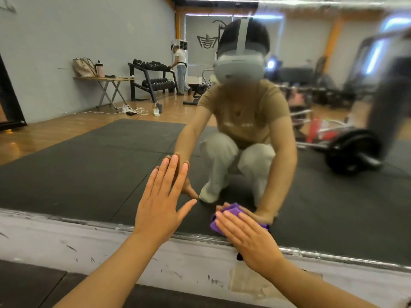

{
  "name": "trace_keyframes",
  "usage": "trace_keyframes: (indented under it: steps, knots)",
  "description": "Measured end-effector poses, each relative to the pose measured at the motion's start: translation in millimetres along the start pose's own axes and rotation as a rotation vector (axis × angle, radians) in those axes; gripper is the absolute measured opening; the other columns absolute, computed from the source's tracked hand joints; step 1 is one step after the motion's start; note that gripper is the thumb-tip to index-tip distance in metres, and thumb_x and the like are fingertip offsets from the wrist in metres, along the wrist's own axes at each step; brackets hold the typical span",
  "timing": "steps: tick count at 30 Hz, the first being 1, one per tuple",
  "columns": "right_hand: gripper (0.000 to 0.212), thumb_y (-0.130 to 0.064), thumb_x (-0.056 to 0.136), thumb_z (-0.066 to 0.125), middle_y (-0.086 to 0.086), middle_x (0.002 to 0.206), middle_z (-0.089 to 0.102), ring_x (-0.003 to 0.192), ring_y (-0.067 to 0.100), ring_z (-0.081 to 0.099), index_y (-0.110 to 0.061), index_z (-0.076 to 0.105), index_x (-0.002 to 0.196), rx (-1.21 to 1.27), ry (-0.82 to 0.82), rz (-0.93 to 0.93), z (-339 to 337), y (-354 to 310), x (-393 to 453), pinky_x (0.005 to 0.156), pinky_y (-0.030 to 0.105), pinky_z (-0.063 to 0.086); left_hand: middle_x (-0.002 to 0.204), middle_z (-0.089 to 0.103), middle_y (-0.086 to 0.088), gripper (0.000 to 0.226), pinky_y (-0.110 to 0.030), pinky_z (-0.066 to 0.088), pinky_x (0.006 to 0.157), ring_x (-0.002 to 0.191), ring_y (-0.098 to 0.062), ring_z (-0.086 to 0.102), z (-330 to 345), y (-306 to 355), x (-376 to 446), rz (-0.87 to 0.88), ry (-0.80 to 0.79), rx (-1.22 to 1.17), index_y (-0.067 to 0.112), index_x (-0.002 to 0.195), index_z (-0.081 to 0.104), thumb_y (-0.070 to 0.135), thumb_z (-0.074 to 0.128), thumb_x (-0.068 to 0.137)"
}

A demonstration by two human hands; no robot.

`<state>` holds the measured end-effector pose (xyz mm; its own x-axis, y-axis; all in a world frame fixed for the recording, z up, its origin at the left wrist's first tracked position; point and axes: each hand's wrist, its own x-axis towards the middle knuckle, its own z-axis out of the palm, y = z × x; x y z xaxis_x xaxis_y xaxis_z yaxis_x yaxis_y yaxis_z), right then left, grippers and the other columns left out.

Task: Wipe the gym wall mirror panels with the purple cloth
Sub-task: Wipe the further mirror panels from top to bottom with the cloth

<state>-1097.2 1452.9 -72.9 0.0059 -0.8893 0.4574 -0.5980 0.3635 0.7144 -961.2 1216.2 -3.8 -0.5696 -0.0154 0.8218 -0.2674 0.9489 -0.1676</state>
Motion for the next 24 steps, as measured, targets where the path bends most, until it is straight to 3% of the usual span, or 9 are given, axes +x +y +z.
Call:
trace_keyframes:
  steps: [1, 4, 7, 9, 12, 14, 16, 20, 24]
  knots:
    - [0.115, -0.032, 0.081, 0.072, 0.01, 0.168, -0.014, 0.155, 0.025, -0.001, -0.006, -0.007, 0.16, 0.012, -0.038, -0.017, 1.4, -2.6, -5.4, 0.126, 0.041, -0.009, 0.167, 0.014, -0.016, 0.082, -0.045, 0.017, 0.124, 0.155, -0.03, 0.013, -1.3, 0.4, 0.0, -0.003, -0.012, -0.003, 0.01, 0.159, 0.019, 0.059, 0.039, 0.097]
    - [0.091, -0.027, 0.089, 0.047, 0.009, 0.168, -0.015, 0.156, 0.025, -0.009, -0.007, -0.006, 0.16, 0.059, -0.022, -0.042, -1.9, 1.3, -8.0, 0.126, 0.039, -0.009, 0.167, 0.013, -0.015, 0.081, -0.044, 0.017, 0.123, 0.155, -0.03, 0.012, -5.6, 2.5, 0.3, -0.025, -0.048, -0.013, 0.009, 0.159, 0.022, 0.059, 0.038, 0.097]
    - [0.122, -0.025, 0.074, 0.079, 0.007, 0.168, -0.009, 0.155, 0.024, -0.008, -0.008, -0.006, 0.16, 0.113, -0.105, -0.07, -11.3, 11.5, -5.8, 0.126, 0.039, -0.009, 0.168, 0.011, -0.013, 0.08, -0.041, 0.017, 0.123, 0.156, -0.027, 0.009, -12.3, 7.3, 0.7, -0.057, -0.066, -0.06, 0.01, 0.159, 0.022, 0.06, 0.036, 0.098]
    - [0.13, -0.025, 0.064, 0.086, 0.008, 0.168, -0.004, 0.156, 0.024, -0.009, -0.008, 0.0, 0.161, 0.145, -0.144, -0.05, -20.8, 16.5, -2.2, 0.126, 0.039, -0.009, 0.168, 0.011, -0.011, 0.078, -0.041, 0.018, 0.123, 0.156, -0.026, 0.01, -17.5, 12.5, -0.3, -0.081, -0.073, -0.106, 0.012, 0.159, 0.022, 0.059, 0.036, 0.099]
    - [0.117, -0.02, 0.056, 0.092, 0.006, 0.163, 0.031, 0.152, 0.023, 0.023, -0.011, 0.031, 0.155, 0.261, -0.159, -0.076, -33.3, 21.6, 5.5, 0.125, 0.039, 0.002, 0.168, 0.017, -0.009, 0.072, -0.041, 0.02, 0.122, 0.154, -0.025, 0.017, -26.0, 20.0, -8.6, -0.089, -0.096, -0.162, 0.013, 0.159, 0.023, 0.054, 0.037, 0.101]
    - [0.103, -0.019, 0.052, 0.094, 0.004, 0.149, 0.054, 0.139, 0.022, 0.049, -0.013, 0.052, 0.146, 0.331, -0.148, -0.102, -37.6, 24.3, 9.2, 0.123, 0.039, 0.012, 0.166, 0.023, -0.009, 0.068, -0.042, 0.024, 0.119, 0.152, -0.025, 0.024, -31.3, 22.9, -16.7, -0.09, -0.109, -0.182, 0.012, 0.157, 0.027, 0.052, 0.034, 0.103]
    - [0.093, -0.016, 0.048, 0.097, 0.002, 0.137, 0.064, 0.127, 0.02, 0.061, -0.015, 0.064, 0.135, 0.41, -0.129, -0.089, -42.9, 25.1, 12.4, 0.122, 0.04, 0.026, 0.162, 0.03, -0.01, 0.063, -0.042, 0.027, 0.116, 0.147, -0.025, 0.03, -36.8, 24.1, -24.8, -0.114, -0.114, -0.204, 0.011, 0.154, 0.031, 0.05, 0.03, 0.105]
    - [0.082, -0.008, 0.051, 0.095, 0.002, 0.124, 0.07, 0.115, 0.019, 0.066, -0.013, 0.068, 0.129, 0.59, -0.037, 0.045, -59.0, 21.1, 20.9, 0.111, 0.032, 0.036, 0.154, 0.043, -0.009, 0.058, -0.038, 0.028, 0.114, 0.139, -0.023, 0.039, -48.6, 20.0, -36.6, -0.154, -0.173, -0.214, 0.011, 0.15, 0.036, 0.048, 0.023, 0.107]
    - [0.084, -0.007, 0.061, 0.095, 0.003, 0.122, 0.068, 0.11, 0.016, 0.061, -0.014, 0.055, 0.135, 0.807, -0.007, 0.18, -73.9, 18.9, 31.1, 0.097, 0.028, 0.05, 0.144, 0.055, -0.009, 0.056, -0.033, 0.032, 0.109, 0.13, -0.022, 0.052, -65.6, 16.0, -39.8, -0.198, -0.243, -0.255, 0.012, 0.148, 0.041, 0.047, 0.029, 0.106]
